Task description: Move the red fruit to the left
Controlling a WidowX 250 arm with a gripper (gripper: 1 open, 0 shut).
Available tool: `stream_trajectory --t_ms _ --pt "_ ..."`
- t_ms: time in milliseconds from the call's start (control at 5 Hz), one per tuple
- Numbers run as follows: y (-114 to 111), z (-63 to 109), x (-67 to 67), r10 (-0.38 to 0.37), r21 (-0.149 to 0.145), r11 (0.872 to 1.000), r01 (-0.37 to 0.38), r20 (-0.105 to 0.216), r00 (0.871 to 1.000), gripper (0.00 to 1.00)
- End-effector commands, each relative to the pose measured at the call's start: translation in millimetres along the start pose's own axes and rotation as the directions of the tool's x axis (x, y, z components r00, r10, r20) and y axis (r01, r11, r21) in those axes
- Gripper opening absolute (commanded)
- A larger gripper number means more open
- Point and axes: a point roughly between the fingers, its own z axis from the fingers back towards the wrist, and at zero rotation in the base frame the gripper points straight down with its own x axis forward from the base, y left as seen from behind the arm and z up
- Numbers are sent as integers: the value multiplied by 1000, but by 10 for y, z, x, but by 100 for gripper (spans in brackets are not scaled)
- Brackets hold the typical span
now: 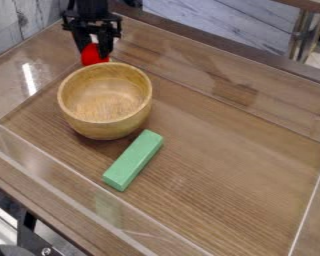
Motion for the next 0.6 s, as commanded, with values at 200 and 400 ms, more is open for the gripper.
stream_trajectory --t_ms 200,400 --pt "-82 264 -11 73 19 997 -75 74 995 100" --pt "-73 199 2 84 15 996 -86 76 994 100"
